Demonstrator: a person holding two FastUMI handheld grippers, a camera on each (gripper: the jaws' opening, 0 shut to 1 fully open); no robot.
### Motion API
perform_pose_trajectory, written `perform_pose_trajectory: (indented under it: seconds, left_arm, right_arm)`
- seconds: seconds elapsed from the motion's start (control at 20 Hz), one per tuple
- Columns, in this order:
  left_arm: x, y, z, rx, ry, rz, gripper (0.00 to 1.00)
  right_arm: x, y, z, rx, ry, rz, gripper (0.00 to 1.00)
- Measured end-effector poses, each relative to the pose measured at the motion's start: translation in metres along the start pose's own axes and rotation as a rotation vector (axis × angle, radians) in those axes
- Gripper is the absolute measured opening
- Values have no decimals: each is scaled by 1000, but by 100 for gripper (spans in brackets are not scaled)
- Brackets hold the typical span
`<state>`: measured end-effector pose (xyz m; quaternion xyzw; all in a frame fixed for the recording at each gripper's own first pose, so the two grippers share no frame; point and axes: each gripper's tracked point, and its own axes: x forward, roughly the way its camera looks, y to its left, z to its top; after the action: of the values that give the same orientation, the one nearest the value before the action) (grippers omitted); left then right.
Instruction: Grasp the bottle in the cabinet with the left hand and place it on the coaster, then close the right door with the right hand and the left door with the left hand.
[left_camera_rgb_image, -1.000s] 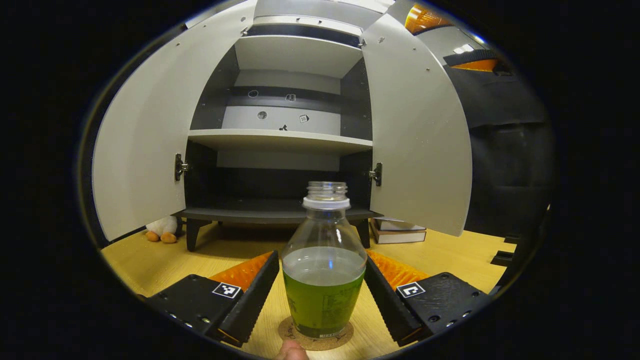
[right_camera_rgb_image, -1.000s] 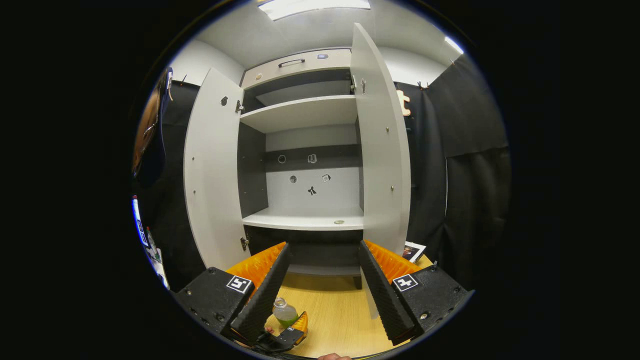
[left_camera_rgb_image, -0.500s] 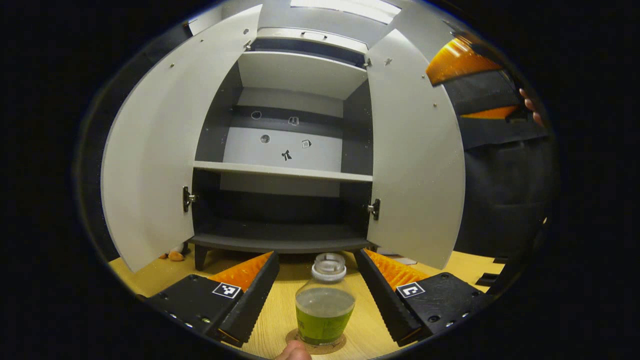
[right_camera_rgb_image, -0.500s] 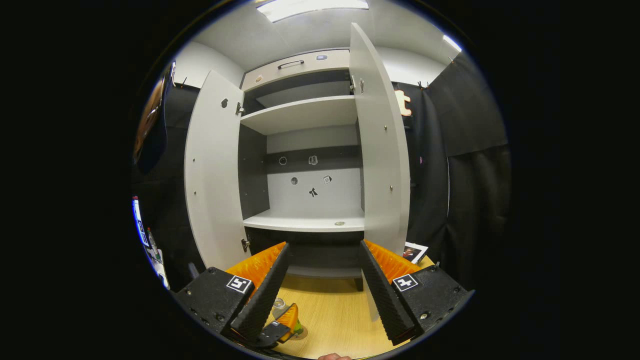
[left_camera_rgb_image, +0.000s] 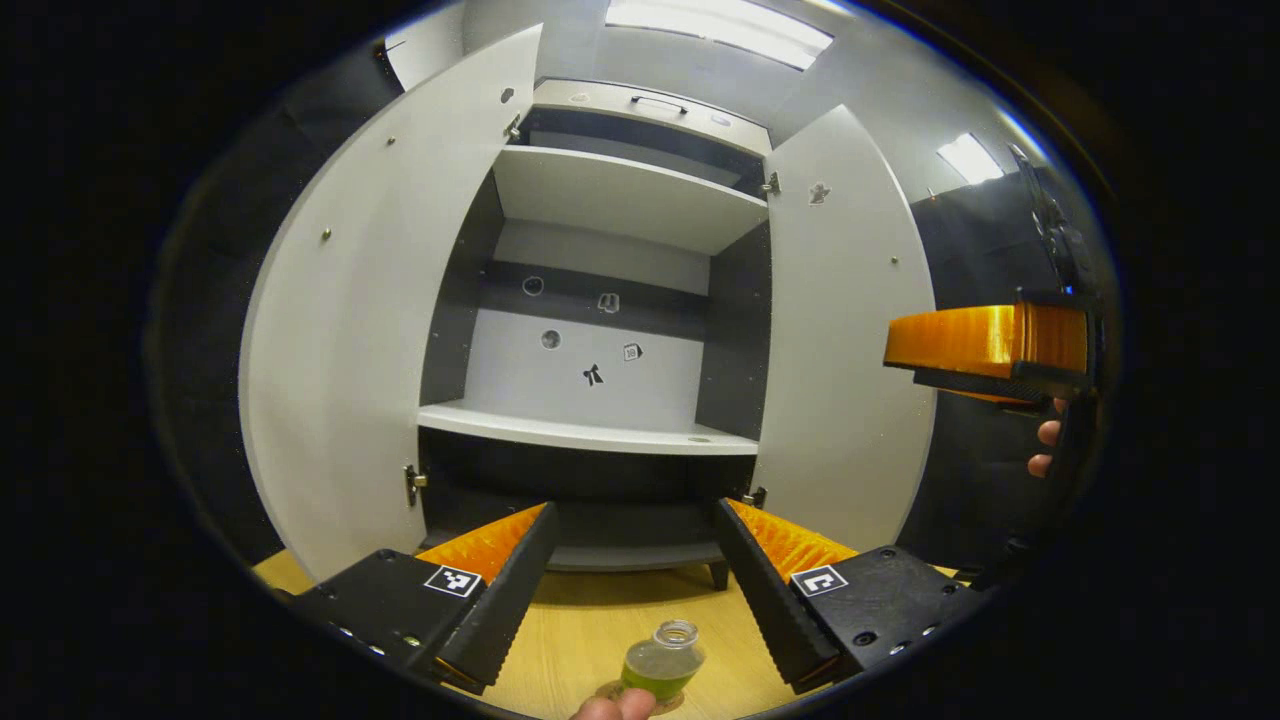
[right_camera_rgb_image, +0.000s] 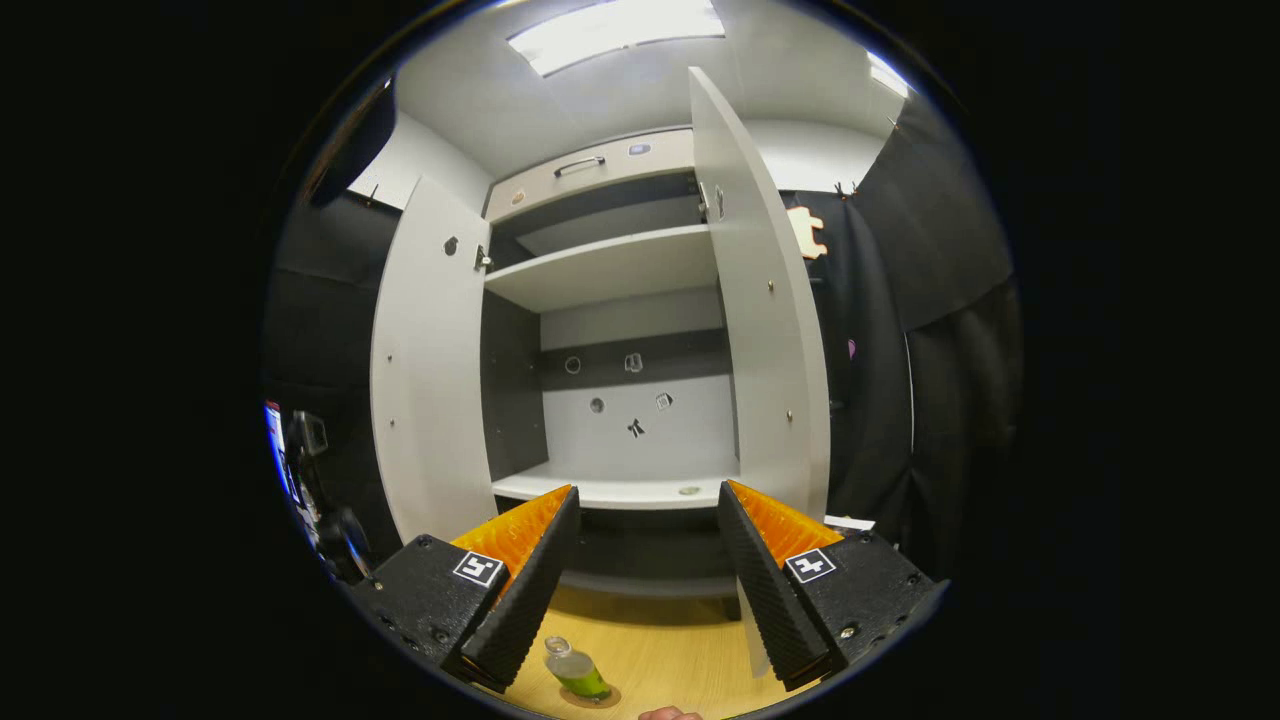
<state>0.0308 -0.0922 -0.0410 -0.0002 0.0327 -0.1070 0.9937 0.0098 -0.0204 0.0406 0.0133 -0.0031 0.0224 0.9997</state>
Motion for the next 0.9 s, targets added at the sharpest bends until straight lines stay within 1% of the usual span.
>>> perform_pose_trajectory:
  seconds: [0.1,0.2,0.3,0.4,0.5,0.55,0.6,0.75,0.85,0.9]
  left_arm:
    - [-3,11,2,24,7,41,96]
    - [-11,21,2,23,20,69,96]
    - [-19,24,1,13,33,91,96]
    - [-26,27,-1,2,41,107,96]
    - [-33,27,-1,10,46,120,96]
    - [-34,28,-1,16,47,125,96]
    - [-34,28,0,19,44,125,96]
    - [-34,28,0,21,47,123,96]
    - [-35,28,3,25,40,123,96]
    - [-34,28,3,27,40,122,96]
  right_arm:
    - [-1,-6,2,2,-2,3,84]
    - [-4,-5,3,27,10,35,84]
    - [-6,-16,16,38,-8,43,84]
    - [-7,-39,26,34,-14,9,84]
    - [-16,-54,53,40,-52,2,84]
    - [-21,-64,68,35,-80,-12,84]
    - [-26,-81,83,26,-111,-47,84]
    - [-33,-142,123,-23,-169,-170,84]
    - [-20,-178,132,-62,-154,-229,84]
    - [-8,-189,128,-58,-117,-238,84]
